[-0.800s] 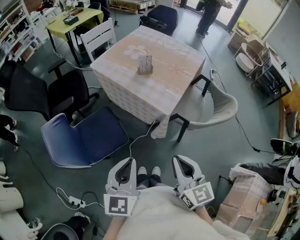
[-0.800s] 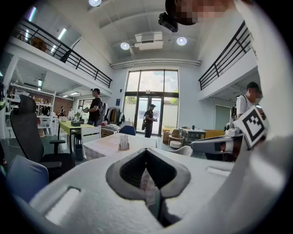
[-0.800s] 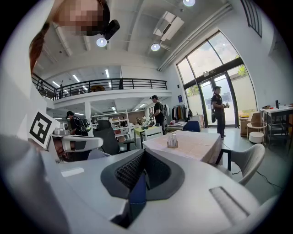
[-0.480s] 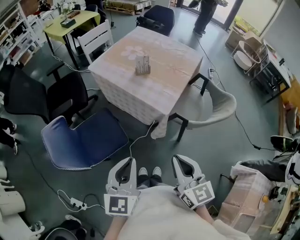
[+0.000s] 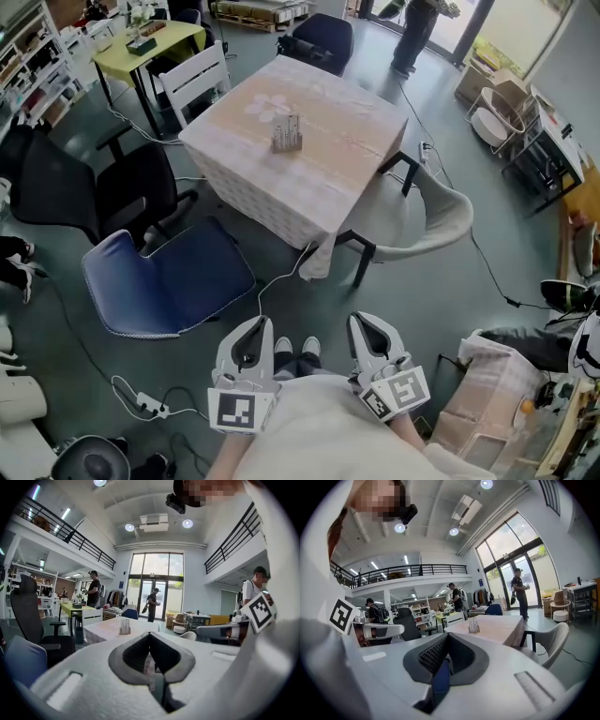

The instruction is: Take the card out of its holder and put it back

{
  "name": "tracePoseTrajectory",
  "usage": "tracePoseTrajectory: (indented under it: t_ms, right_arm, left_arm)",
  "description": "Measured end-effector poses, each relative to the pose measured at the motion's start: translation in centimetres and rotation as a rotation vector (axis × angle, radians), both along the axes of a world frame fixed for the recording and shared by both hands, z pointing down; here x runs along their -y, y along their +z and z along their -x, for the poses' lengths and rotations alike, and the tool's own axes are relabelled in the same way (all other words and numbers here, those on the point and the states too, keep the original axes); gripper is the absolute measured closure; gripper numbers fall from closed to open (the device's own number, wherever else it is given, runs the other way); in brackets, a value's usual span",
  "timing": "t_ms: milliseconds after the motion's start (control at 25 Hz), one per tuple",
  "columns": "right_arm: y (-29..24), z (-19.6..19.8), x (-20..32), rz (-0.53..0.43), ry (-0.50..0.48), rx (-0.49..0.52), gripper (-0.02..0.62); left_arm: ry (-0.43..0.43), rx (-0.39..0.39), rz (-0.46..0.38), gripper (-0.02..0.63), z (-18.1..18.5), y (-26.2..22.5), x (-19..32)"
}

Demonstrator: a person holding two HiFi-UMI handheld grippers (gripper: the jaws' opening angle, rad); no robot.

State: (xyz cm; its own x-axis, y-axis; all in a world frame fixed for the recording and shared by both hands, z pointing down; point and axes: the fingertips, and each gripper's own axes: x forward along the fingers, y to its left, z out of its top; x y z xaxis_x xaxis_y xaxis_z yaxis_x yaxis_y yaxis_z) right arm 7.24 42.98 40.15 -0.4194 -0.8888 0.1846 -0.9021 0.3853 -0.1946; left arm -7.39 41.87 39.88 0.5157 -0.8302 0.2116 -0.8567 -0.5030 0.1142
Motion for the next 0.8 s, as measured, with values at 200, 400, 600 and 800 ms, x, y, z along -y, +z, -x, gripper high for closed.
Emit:
tracePoseTrajectory:
  t_ms: [200,400,600,800]
  right_arm:
    - [-0.1,-1.4,0.1,-0.006,0.006,0.007,0.594]
    - [0.8,-3.8,-0.2,-0.001,0.016,-0.006,0.594]
    - [1.2,-5.1,0.2,0.01,0.015,-0.01,0.594]
    - [1.6,-4.7,2.5,0.011,0.006,-0.009,0.594]
  left_arm:
    - [-0.023,-0.011,-0.002,0.604,-0.5,-0.1,0.4]
    - [-0.022,-0.015,-0.01,0.604,-2.0,0.4,0.6]
    - [-0.023,-0.014,-0.007,0.604,-3.3,0.5,0.9]
    - [-0.03,-0.009,-0.013,0.604,-3.0,0.8,2.9]
